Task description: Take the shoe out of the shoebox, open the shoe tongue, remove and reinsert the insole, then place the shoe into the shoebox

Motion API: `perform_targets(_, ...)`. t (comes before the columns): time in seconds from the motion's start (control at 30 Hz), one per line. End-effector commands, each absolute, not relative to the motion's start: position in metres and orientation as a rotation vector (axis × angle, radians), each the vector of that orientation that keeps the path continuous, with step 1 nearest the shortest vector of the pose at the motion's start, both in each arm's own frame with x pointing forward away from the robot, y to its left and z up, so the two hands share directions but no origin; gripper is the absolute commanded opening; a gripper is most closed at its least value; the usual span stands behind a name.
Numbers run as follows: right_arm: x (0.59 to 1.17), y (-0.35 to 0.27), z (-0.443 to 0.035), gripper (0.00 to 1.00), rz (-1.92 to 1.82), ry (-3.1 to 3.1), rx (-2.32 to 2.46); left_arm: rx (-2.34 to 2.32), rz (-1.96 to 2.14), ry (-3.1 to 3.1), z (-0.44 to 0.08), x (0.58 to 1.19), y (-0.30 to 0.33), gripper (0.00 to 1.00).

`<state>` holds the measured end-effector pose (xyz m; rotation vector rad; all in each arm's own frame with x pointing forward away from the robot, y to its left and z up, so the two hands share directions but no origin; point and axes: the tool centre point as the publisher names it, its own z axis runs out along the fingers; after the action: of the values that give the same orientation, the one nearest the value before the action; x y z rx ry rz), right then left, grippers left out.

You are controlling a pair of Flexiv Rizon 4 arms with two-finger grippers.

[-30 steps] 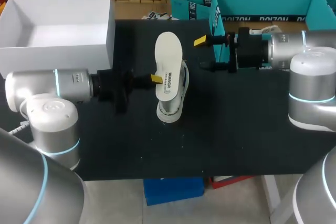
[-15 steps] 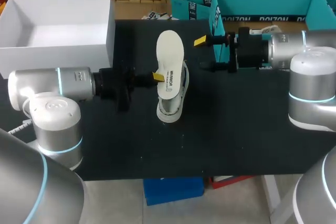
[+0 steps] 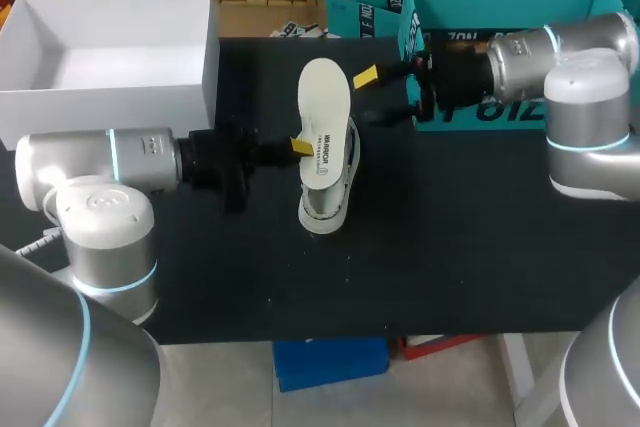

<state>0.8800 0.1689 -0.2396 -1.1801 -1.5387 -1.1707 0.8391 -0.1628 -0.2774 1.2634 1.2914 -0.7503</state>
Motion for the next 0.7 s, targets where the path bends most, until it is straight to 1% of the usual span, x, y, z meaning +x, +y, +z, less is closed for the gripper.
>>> perform_targets(0.03,0.894,0.182,-0.249,1.00,-1.051,-1.584,-1.107,1.265,-0.744,1.295,-0.277,0.838,-0.164,0.00)
perform_targets(0.53,0.892,0.201,-0.260,1.00,-1.044,-1.561,-1.132,1.265,-0.744,1.295,-0.277,0.838,-0.164,0.00)
perform_targets(0.57,0.892,0.202,-0.261,0.97,-1.045,-1.559,-1.133,1.265,-0.744,1.295,-0.277,0.838,-0.164,0.00)
perform_targets(0.63,0.892,0.205,-0.263,0.83,-1.048,-1.554,-1.134,1.265,-0.744,1.295,-0.277,0.838,-0.164,0.00)
perform_targets(0.7,0.891,0.207,-0.264,0.76,-1.050,-1.551,-1.136,1.265,-0.744,1.295,-0.277,0.838,-0.164,0.00)
